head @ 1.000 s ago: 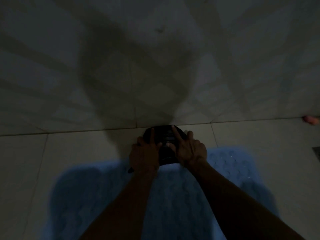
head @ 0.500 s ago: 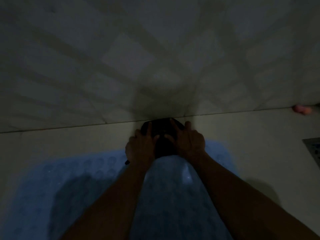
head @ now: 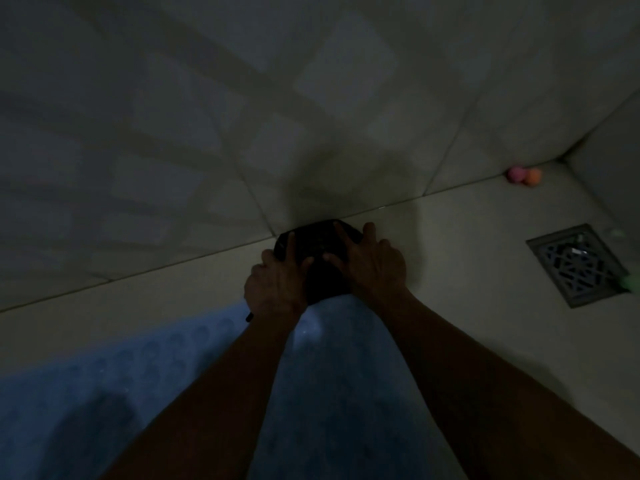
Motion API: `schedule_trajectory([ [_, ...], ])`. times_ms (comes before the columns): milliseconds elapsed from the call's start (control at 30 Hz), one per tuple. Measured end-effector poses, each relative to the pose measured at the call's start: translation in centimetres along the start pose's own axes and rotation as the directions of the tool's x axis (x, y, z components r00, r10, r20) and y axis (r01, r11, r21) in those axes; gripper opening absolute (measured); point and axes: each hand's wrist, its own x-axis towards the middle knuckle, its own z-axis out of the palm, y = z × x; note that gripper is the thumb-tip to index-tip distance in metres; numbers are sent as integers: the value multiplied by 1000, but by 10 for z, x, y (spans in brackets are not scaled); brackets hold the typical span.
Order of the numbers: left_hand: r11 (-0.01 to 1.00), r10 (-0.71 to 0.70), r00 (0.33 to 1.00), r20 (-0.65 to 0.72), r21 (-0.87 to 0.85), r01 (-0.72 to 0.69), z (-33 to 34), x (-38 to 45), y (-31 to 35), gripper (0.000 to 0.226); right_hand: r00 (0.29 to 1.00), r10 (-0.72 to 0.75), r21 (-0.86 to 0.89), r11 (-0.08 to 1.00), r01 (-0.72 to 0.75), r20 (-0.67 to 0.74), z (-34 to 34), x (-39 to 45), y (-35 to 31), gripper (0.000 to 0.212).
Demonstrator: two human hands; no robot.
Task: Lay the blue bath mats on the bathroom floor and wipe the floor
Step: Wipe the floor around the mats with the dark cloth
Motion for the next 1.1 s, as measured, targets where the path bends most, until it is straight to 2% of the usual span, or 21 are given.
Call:
schedule_trajectory([
  [100, 999, 20, 1000, -13, 29, -20, 4, 4, 30, 65, 1000, 17, 11, 1000, -17, -16, -9, 6, 26, 66],
  [267, 994, 56, 997, -57, 96, -50, 13, 8, 74, 66, 995, 22, -86, 996, -30, -100, -16, 15, 67, 66],
  [367, 993, 62, 996, -69, 108, -54, 18, 8, 103, 67, 990, 65, -63, 995, -73, -127, -23, 21, 92, 66],
  [767, 988, 86, 994, -64, 132, -77, 19, 12, 174, 65, 984, 167, -2, 986, -168, -53, -48, 32, 152, 73],
  [900, 985, 118, 992, -44, 128, -112, 20, 9, 182, 70, 974, 224, 37, 974, -223, -16, -48, 17, 163, 73],
  [1100, 977, 185, 983, -25, 110, -181, 28, -17, 174, 62, 959, 284, 27, 958, -284, 4, -39, -25, 164, 72],
])
